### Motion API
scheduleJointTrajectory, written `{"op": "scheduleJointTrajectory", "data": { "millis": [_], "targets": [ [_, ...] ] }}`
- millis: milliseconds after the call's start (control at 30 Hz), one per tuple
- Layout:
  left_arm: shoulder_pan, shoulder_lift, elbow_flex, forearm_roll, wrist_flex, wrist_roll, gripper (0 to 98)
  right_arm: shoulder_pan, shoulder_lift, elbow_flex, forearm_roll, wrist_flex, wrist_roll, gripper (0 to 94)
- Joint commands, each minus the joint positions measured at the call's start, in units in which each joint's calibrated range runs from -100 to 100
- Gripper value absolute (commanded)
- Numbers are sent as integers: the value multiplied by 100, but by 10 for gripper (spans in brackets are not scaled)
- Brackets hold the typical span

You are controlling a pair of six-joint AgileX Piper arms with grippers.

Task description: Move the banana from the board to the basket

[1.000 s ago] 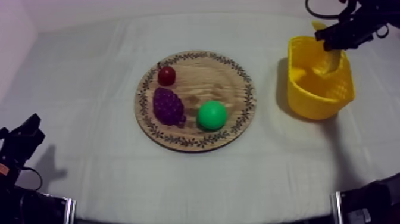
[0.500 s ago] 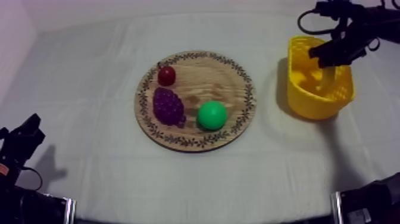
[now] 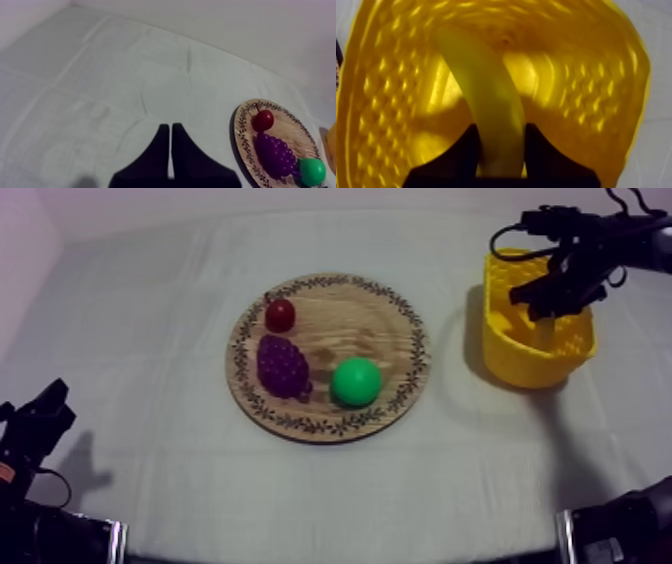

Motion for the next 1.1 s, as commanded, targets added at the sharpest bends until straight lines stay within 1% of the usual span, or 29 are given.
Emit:
{"op": "scheduleJointTrajectory", "data": {
  "millis": [0,167,367,833,933,967,1033,1067],
  "targets": [
    [-1,-3,3,2,-2,0,1,-15,19,31,26,-10,-25,162],
    [-1,-3,3,2,-2,0,1,-24,47,99,69,-59,-65,171],
    [-1,-3,3,2,-2,0,1,10,34,169,118,-128,-138,267],
    [-1,-3,3,2,-2,0,1,2,33,146,191,-149,-202,394],
    [-1,-3,3,2,-2,0,1,-2,39,113,180,-153,-192,378],
    [-1,-3,3,2,-2,0,1,-3,41,98,169,-153,-178,357],
    [-1,-3,3,2,-2,0,1,-4,44,59,128,-147,-135,267],
    [-1,-3,3,2,-2,0,1,-4,45,34,108,-142,-121,198]
  ]
}}
